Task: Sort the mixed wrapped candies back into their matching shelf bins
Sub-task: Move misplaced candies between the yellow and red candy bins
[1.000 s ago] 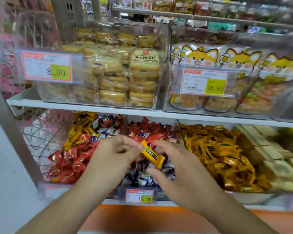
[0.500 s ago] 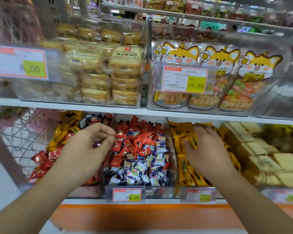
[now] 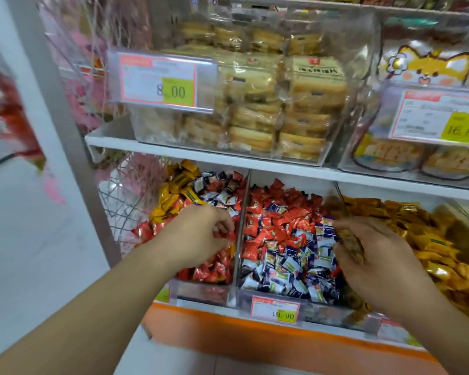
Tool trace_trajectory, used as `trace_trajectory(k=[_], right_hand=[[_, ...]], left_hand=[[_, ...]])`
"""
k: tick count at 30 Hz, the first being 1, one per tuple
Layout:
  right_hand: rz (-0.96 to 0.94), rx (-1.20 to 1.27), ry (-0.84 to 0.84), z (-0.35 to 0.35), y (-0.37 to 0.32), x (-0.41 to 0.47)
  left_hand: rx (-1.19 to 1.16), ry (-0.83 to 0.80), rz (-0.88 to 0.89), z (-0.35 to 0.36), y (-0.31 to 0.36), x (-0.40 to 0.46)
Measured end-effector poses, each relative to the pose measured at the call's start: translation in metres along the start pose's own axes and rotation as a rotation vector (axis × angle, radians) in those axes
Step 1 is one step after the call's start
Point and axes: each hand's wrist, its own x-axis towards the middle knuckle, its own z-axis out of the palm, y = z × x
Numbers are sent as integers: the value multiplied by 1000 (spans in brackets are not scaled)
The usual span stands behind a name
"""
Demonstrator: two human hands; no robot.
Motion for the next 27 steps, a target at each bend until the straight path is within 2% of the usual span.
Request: trace_trajectory(k=[6, 9, 11, 13, 15, 24, 27], right_hand=[[37, -36, 2, 0, -4, 1], [28, -61, 9, 2, -4, 1], [23, -75, 16, 4, -4, 0], [29, -75, 10, 4, -3, -1], [36, -74, 0, 4, -3, -2], [52, -56, -28, 1, 1, -1], [49, -48, -27, 1, 1, -1]], left_hand=[[77, 34, -18, -5, -14, 2], [13, 43, -26, -5, -13, 1], [-13, -8, 12, -2, -11, 2], [47, -104, 37, 1, -9, 1], [91, -132, 30, 2, -10, 1], [141, 166, -56, 3, -20, 6], [158, 137, 2, 4, -18, 6]])
